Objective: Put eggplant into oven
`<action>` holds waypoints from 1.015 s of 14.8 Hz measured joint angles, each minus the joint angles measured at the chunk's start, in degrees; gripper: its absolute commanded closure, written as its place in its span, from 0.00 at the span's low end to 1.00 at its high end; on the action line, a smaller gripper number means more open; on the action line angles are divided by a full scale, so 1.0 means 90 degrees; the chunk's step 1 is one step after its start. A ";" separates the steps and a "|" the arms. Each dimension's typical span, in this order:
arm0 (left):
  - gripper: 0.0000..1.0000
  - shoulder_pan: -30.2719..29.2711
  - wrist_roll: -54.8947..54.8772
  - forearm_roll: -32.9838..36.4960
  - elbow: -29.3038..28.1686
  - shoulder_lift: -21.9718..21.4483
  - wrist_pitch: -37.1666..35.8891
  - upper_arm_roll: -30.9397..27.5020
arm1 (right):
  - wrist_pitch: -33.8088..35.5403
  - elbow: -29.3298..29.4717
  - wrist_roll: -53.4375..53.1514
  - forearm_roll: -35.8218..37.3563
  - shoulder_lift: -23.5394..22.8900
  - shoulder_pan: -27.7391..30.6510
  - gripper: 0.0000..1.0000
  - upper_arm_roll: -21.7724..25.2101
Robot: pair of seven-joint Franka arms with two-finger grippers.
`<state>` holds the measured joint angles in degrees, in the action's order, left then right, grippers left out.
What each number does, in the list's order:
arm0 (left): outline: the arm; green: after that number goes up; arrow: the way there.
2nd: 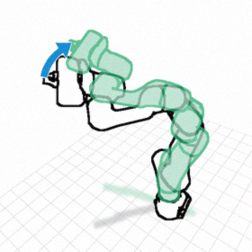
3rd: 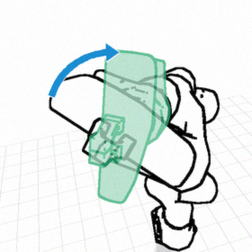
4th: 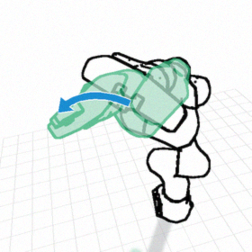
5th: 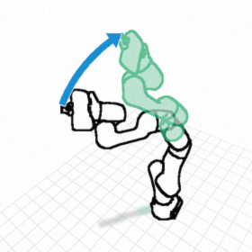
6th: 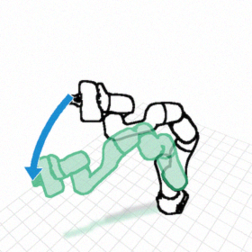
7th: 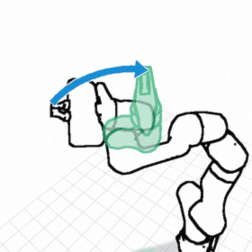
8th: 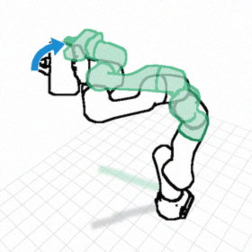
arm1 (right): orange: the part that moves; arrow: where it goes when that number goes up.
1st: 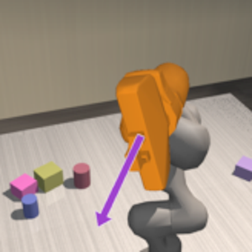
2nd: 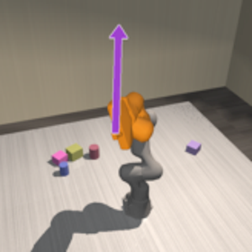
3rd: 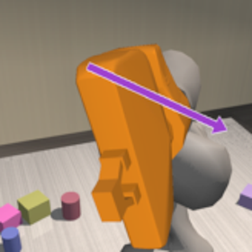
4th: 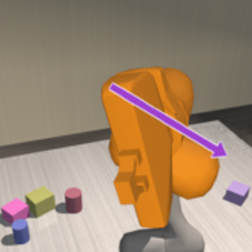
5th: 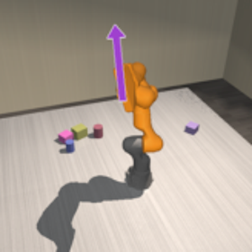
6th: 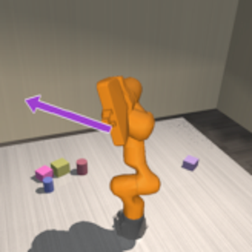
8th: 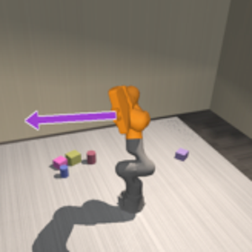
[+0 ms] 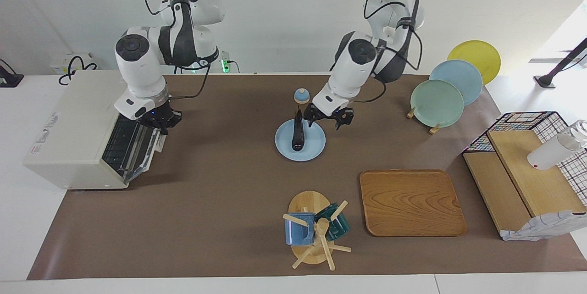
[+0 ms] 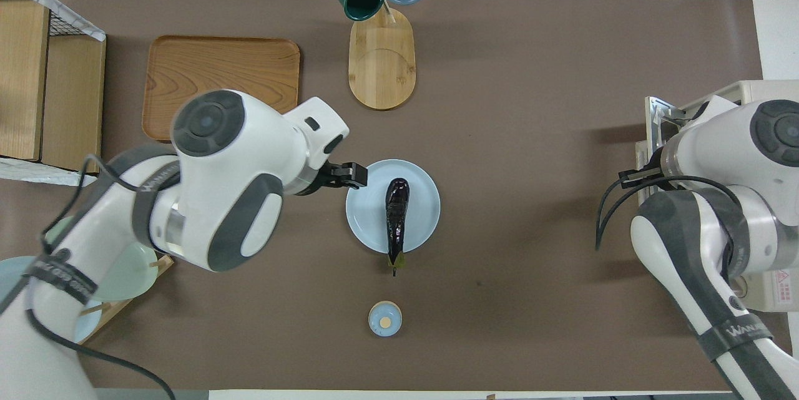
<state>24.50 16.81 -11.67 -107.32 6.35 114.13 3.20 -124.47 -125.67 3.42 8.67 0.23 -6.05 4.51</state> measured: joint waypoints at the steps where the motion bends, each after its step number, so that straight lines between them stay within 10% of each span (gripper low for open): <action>1: 0.00 -0.0329 -0.0286 0.0001 0.0189 -0.0083 -0.0323 -0.0014 | -0.0237 -0.0126 -0.0110 -0.0004 -0.0061 -0.0049 1.00 -0.0005; 7: 0.00 -0.1916 -0.1512 0.0608 0.0557 -0.0545 -0.1079 -0.0049 | -0.1234 -0.0552 -0.0333 -0.0004 -0.0500 -0.0150 1.00 -0.0026; 15: 0.00 -0.2008 -0.1553 0.1019 0.0862 -0.0776 -0.2098 0.0008 | -0.1394 -0.0540 -0.0681 -0.0631 -0.0879 -0.0316 1.00 0.0026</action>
<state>6.43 2.83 -2.50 -99.56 -0.63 95.25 3.27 -137.02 -130.53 -2.70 3.00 -7.68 -8.89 4.75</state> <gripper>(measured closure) 0.000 0.991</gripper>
